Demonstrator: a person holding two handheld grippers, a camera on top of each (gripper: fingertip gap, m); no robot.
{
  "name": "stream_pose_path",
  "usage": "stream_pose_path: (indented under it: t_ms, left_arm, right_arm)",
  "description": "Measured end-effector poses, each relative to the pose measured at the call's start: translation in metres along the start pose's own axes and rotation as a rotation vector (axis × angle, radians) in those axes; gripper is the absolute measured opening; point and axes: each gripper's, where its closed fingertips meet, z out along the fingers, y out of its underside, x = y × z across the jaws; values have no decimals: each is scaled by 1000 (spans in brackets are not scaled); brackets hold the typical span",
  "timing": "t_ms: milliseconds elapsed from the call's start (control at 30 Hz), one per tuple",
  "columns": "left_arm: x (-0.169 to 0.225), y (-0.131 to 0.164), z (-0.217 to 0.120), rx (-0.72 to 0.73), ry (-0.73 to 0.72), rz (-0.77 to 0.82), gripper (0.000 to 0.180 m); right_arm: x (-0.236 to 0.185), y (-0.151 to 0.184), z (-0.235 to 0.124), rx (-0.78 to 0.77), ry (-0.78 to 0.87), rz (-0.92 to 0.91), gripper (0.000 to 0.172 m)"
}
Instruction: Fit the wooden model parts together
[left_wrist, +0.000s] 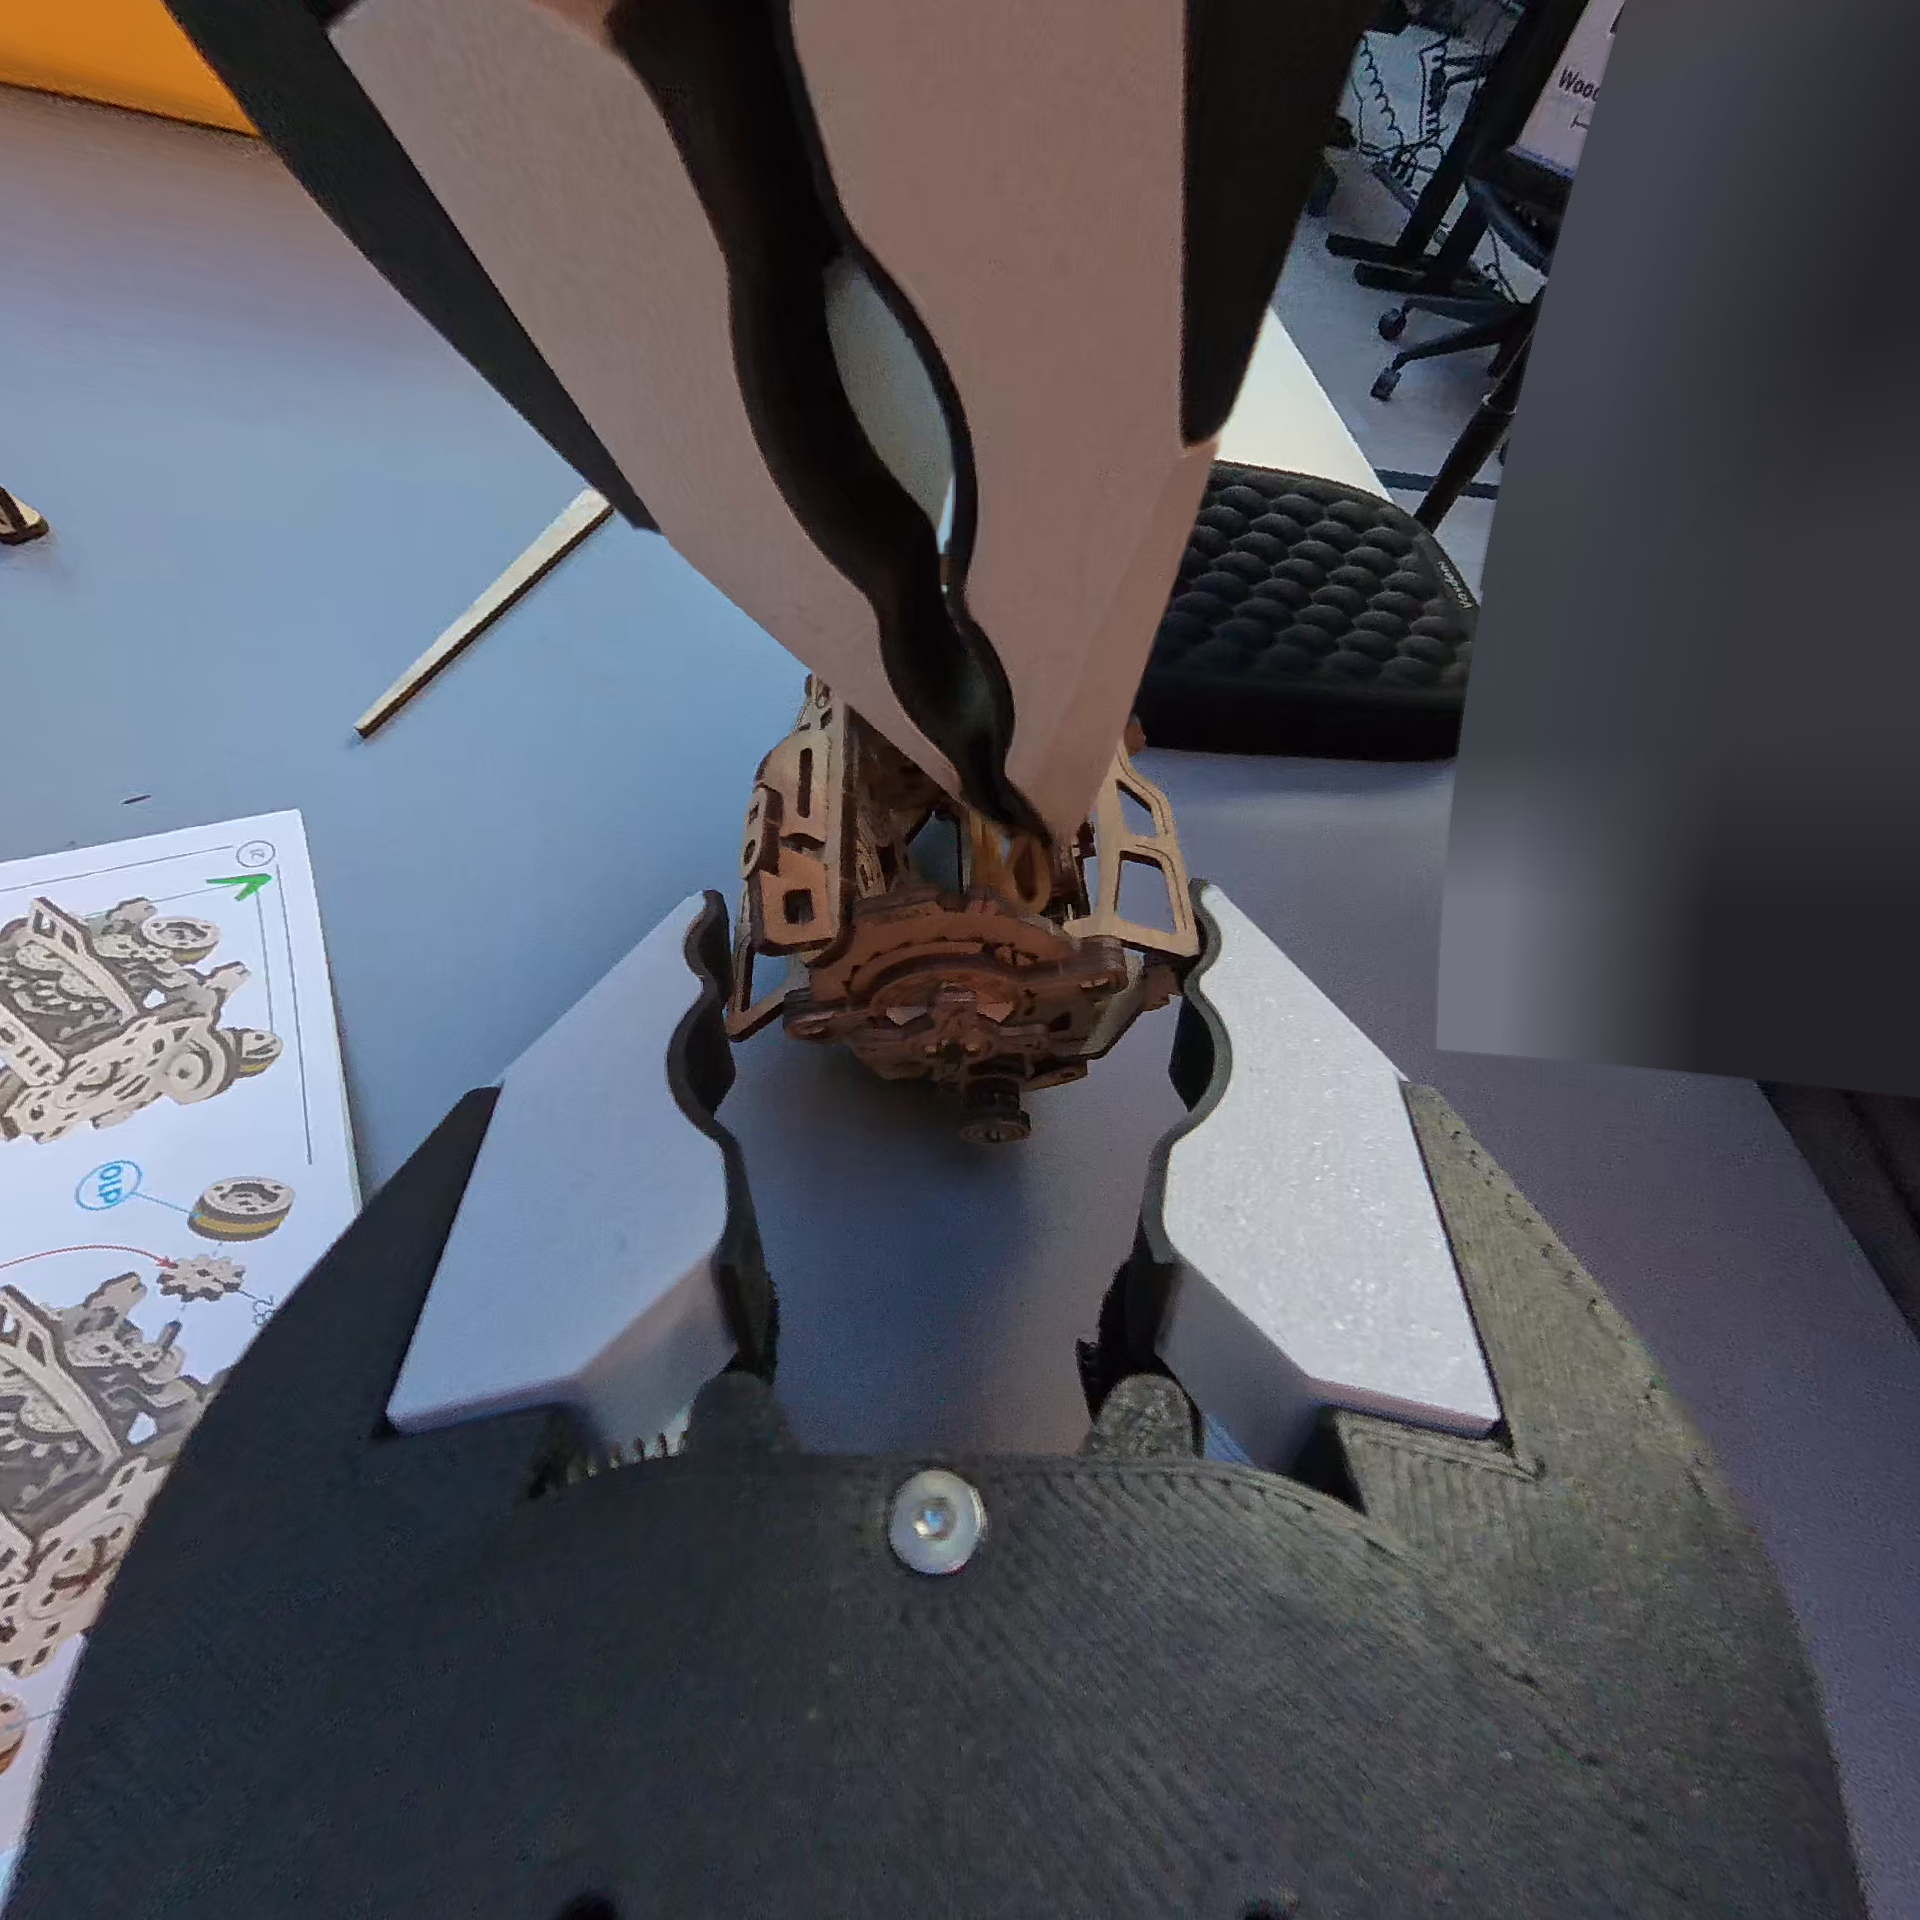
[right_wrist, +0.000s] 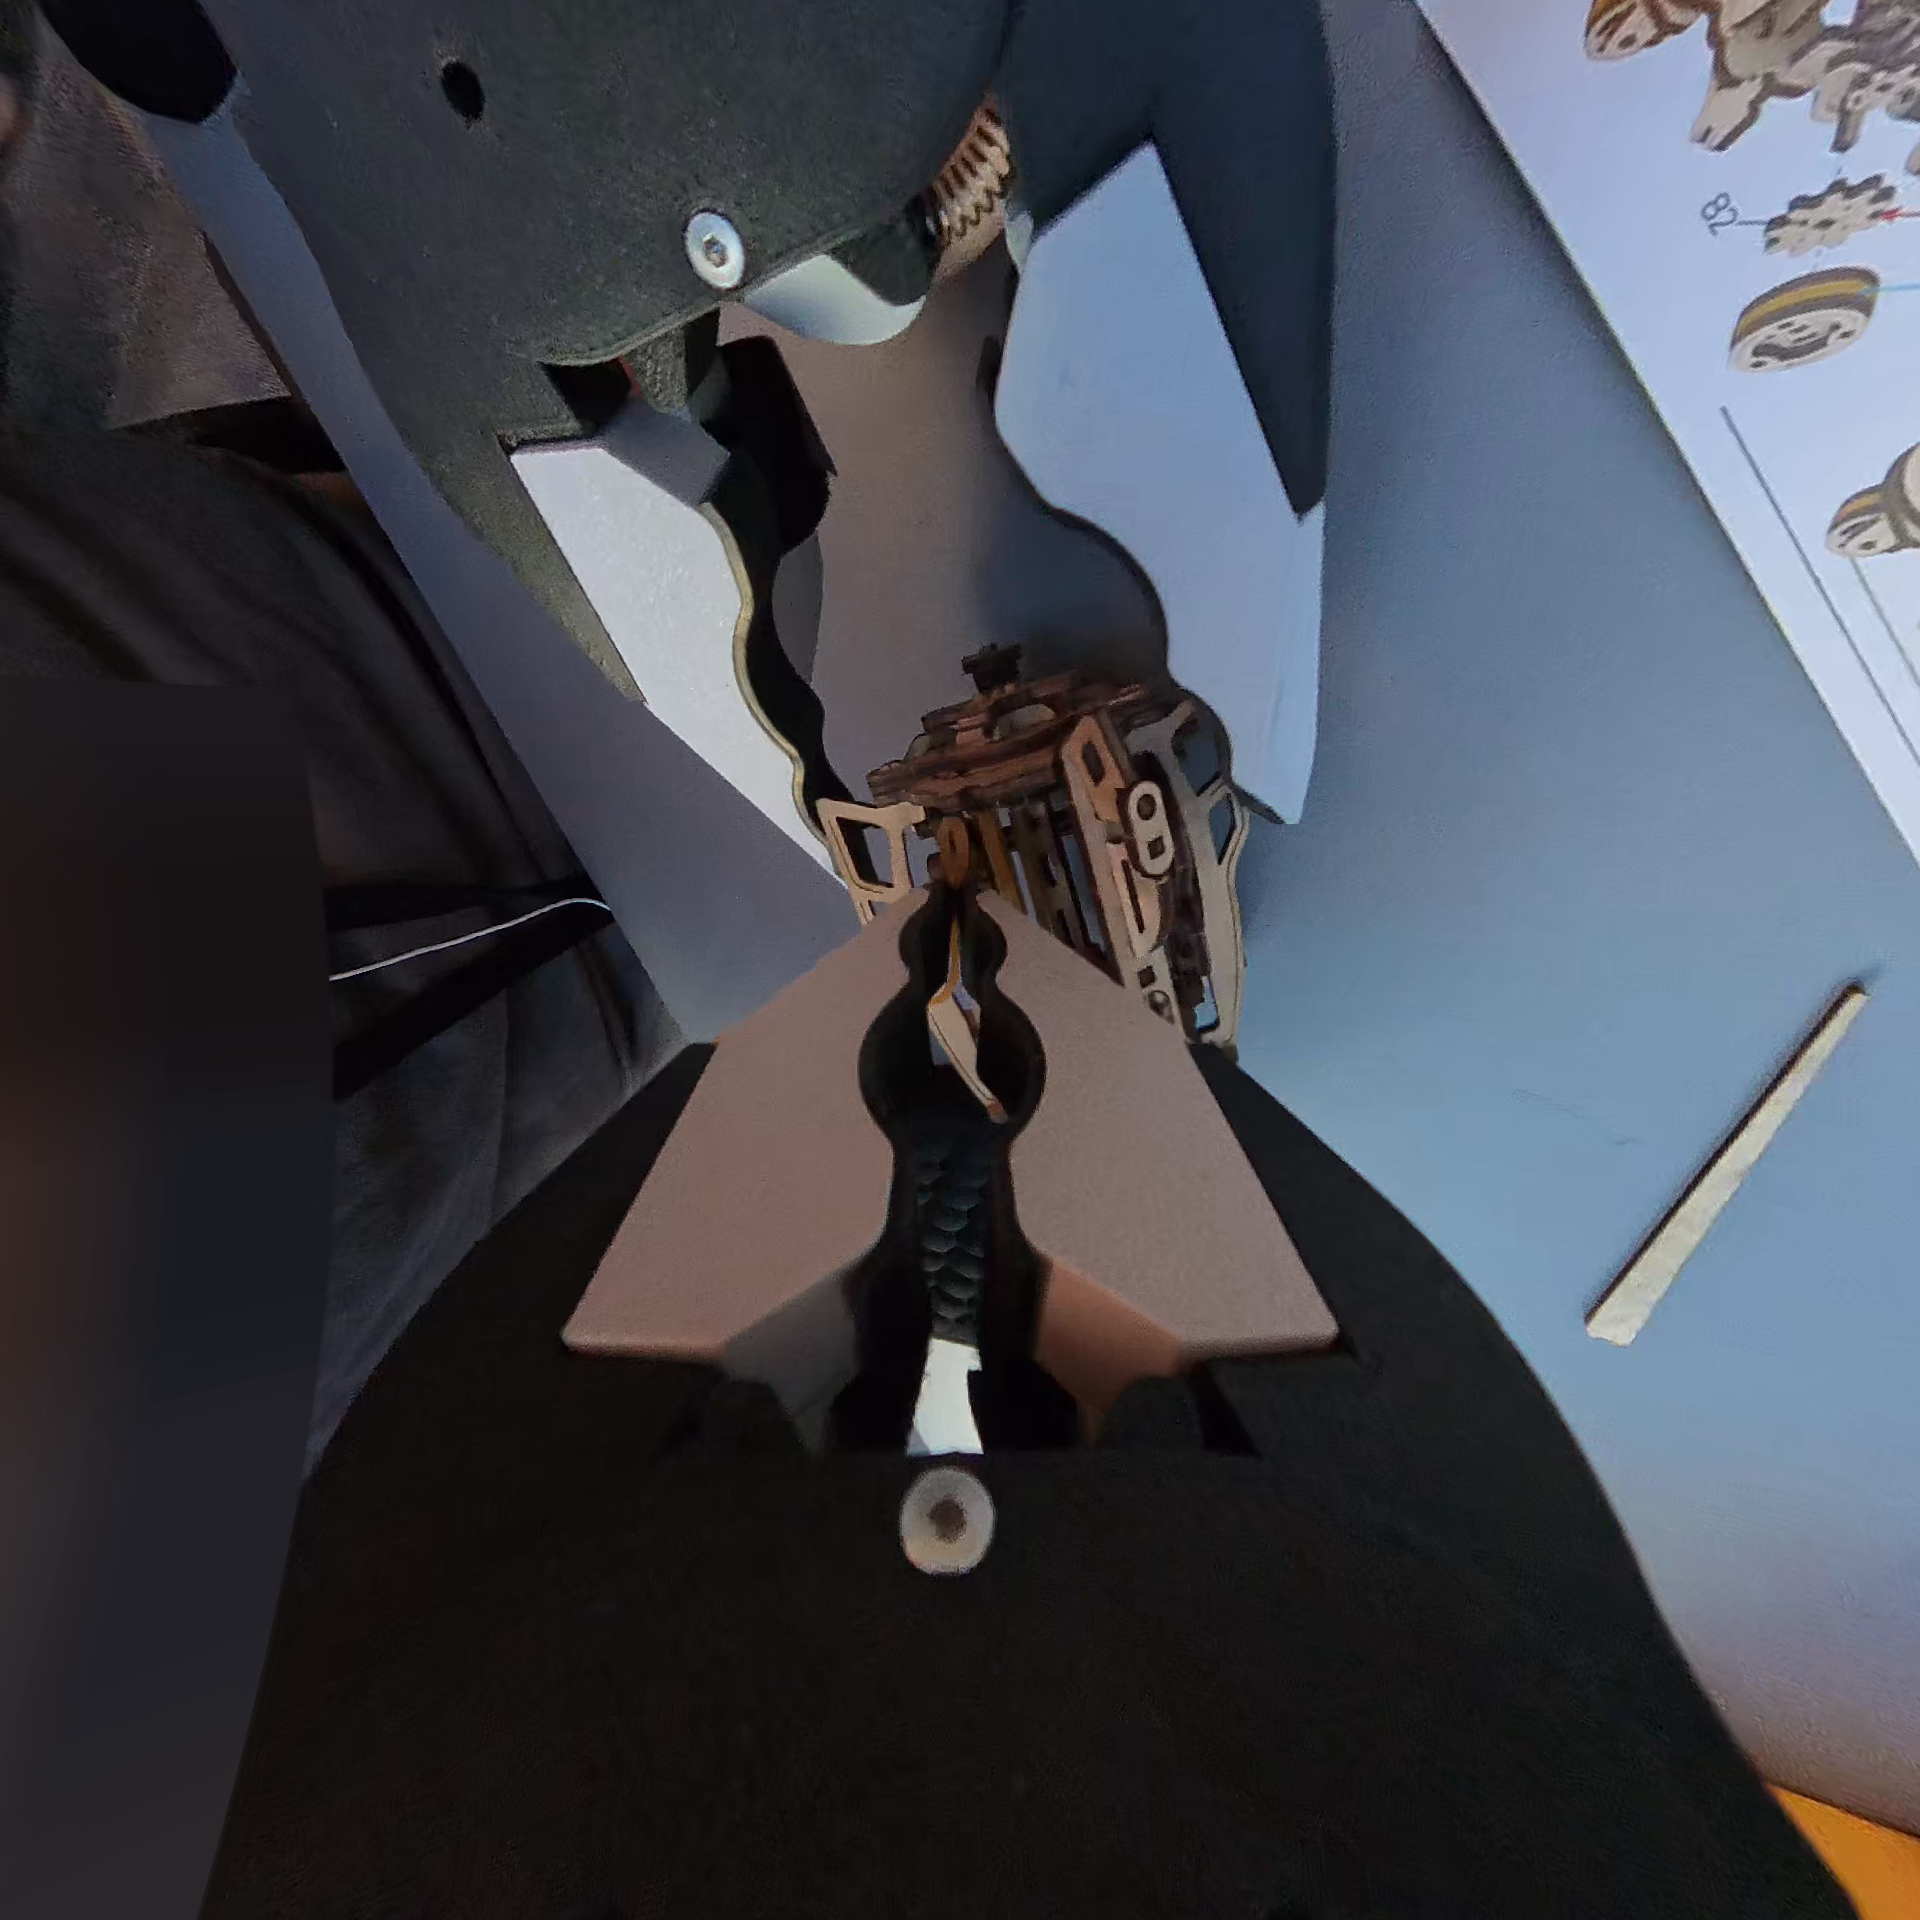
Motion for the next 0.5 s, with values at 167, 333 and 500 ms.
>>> stream_pose_path:
  t_ms: [167,333,500]
  left_arm:
    - [-1,0,0,4,10,-18,84]
    - [-1,0,0,5,8,-21,84]
    - [-1,0,0,3,6,-14,84]
  right_arm:
    - [1,-2,-1,-17,-16,89,0]
    - [3,-4,-1,-4,-21,152,0]
    - [-3,-9,1,28,-68,176,0]
